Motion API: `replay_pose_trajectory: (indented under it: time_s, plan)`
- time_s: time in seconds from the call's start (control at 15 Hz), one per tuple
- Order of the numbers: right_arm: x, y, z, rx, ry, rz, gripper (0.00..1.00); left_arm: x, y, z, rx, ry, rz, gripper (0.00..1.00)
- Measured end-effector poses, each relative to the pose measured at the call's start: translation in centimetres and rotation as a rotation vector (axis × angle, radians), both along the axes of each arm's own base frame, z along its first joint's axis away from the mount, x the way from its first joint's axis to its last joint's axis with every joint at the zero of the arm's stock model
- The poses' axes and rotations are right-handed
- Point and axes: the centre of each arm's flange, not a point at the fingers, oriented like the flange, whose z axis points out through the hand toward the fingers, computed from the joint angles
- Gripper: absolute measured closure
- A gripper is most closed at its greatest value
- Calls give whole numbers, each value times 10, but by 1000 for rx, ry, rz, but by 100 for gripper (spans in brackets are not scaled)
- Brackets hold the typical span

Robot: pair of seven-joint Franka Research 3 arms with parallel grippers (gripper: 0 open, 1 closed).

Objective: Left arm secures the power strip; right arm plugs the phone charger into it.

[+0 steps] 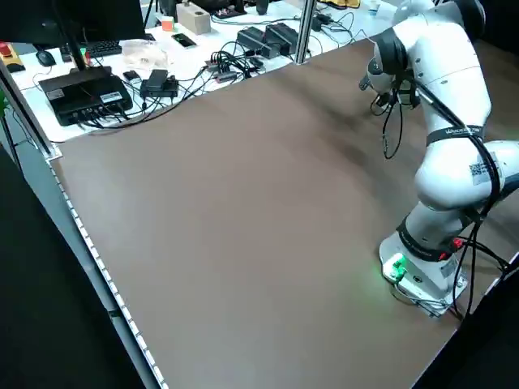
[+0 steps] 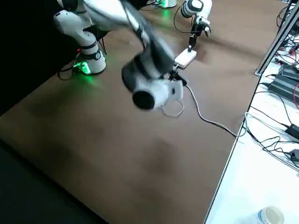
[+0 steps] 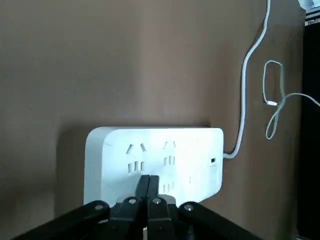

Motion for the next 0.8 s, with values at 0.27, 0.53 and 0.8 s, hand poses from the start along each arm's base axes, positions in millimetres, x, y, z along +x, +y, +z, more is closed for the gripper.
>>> replay_pose_trajectory:
  time_s: [0.27,0.53,0.8]
  plan:
    - [8,58,82,-142,132,-109,52,0,0,0,0,0,0,99]
    - [17,151,140,-318,272,-287,52,1,1,0,-2,2,1,99]
    - [20,236,168,-501,393,-440,52,1,1,0,-2,3,1,99]
